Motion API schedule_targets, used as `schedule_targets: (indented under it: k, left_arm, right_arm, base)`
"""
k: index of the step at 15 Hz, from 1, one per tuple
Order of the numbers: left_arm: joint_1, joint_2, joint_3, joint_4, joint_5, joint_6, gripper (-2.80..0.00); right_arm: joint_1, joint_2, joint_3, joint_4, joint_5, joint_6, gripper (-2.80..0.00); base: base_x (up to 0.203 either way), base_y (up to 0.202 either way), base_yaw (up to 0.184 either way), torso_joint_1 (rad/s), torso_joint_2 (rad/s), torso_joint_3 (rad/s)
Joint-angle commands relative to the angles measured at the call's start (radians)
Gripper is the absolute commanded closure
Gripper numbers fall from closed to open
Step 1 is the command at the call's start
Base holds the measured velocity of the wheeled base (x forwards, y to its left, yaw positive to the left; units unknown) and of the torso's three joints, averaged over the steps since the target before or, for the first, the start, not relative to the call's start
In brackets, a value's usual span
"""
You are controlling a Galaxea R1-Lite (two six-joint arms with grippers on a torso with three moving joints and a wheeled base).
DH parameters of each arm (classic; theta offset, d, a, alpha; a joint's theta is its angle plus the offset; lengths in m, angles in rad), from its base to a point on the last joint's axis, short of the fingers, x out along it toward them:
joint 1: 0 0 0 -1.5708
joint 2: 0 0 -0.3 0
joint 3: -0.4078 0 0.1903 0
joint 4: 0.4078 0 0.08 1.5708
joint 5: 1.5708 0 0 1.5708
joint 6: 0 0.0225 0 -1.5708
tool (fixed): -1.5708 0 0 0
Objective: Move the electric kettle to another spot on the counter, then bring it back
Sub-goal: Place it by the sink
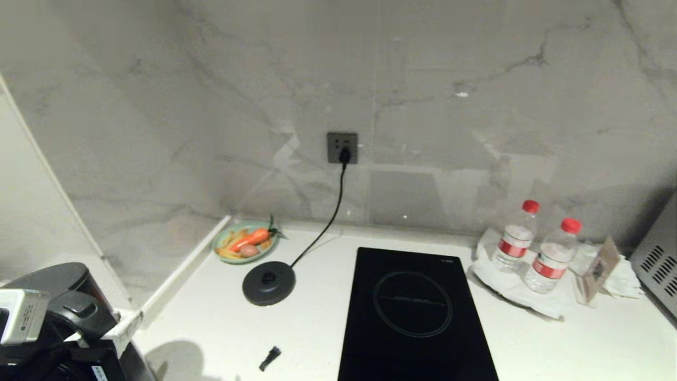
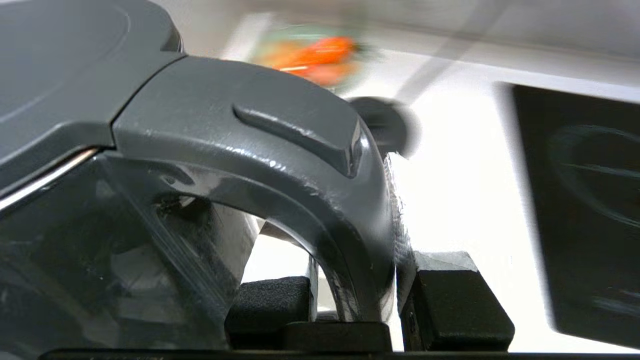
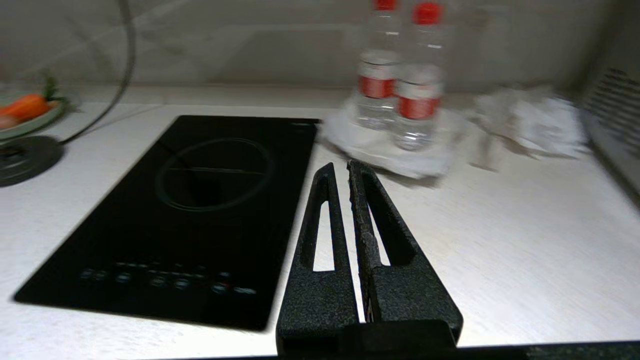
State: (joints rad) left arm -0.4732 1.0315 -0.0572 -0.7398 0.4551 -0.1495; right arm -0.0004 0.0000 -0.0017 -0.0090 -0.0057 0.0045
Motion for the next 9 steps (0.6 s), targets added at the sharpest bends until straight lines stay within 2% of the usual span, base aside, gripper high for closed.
schedule_targets:
  k: [1, 9]
  left_arm:
    - [-0.001, 0.004, 0.000, -0.004, 0.002, -0.007, 0.00]
    - [-0.001, -0.012, 0.000, -0.003, 0.002, -0.007, 0.00]
  right_arm:
    - [0.000, 0.000, 0.000, 0.000, 0.000, 0.000, 0.00]
    - [0.000, 0.000, -0.001, 0.000, -0.001, 0.000, 0.00]
  base:
    - [-0.003, -0.008, 0.183, 0.000, 0.00, 0.002]
    - [-0.001, -0.008, 0.174, 0.002, 0.00, 0.003]
